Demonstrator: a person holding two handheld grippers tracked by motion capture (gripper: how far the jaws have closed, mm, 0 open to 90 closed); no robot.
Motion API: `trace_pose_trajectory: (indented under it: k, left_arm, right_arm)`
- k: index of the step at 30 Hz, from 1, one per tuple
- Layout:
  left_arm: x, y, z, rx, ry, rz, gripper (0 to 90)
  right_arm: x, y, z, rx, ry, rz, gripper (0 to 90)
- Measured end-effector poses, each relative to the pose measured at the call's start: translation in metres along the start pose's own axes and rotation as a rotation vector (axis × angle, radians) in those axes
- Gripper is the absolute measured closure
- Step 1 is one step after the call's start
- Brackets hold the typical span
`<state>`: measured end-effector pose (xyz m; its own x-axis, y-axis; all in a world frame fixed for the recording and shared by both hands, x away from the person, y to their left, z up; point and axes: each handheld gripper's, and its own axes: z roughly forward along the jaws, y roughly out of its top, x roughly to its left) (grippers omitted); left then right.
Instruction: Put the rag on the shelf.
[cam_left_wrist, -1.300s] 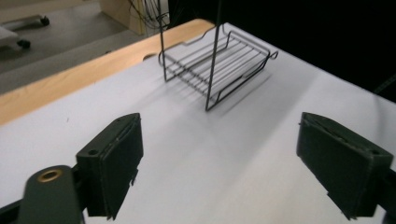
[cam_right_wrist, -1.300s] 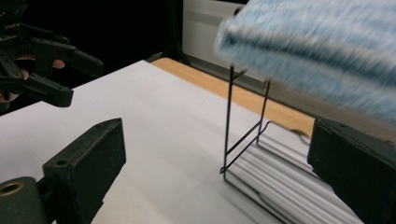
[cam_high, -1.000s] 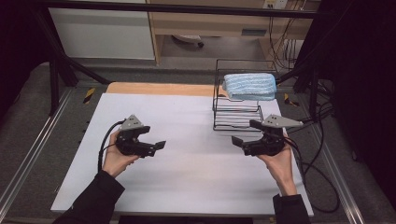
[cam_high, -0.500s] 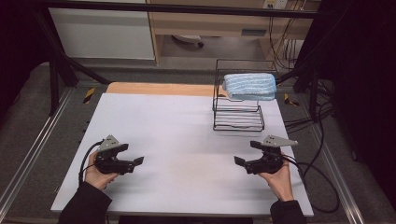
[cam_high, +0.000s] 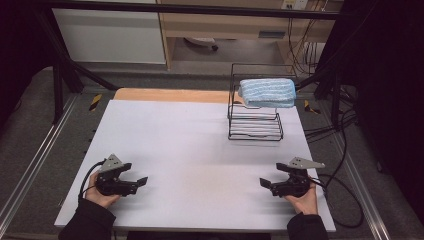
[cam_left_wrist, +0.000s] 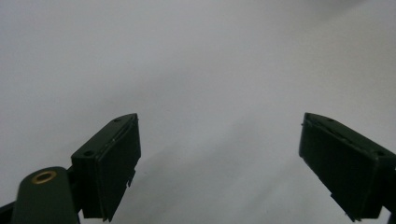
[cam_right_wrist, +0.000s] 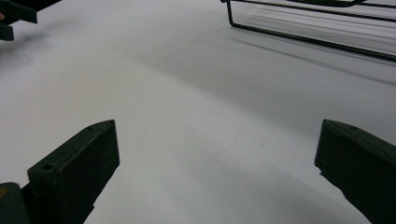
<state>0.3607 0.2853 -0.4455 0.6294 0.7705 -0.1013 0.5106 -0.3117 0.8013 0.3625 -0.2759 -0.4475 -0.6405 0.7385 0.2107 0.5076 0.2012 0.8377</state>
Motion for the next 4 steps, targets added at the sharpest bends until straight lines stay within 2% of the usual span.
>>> trace_pose_trajectory:
  k: [4]
  left_arm:
    - [-0.0001,-0.0008,0.0010,0.003,0.001,0.003,12.9]
  right_arm:
    - [0.0003,-0.0004,0.0007,0.004,0.000,-0.006,0.4]
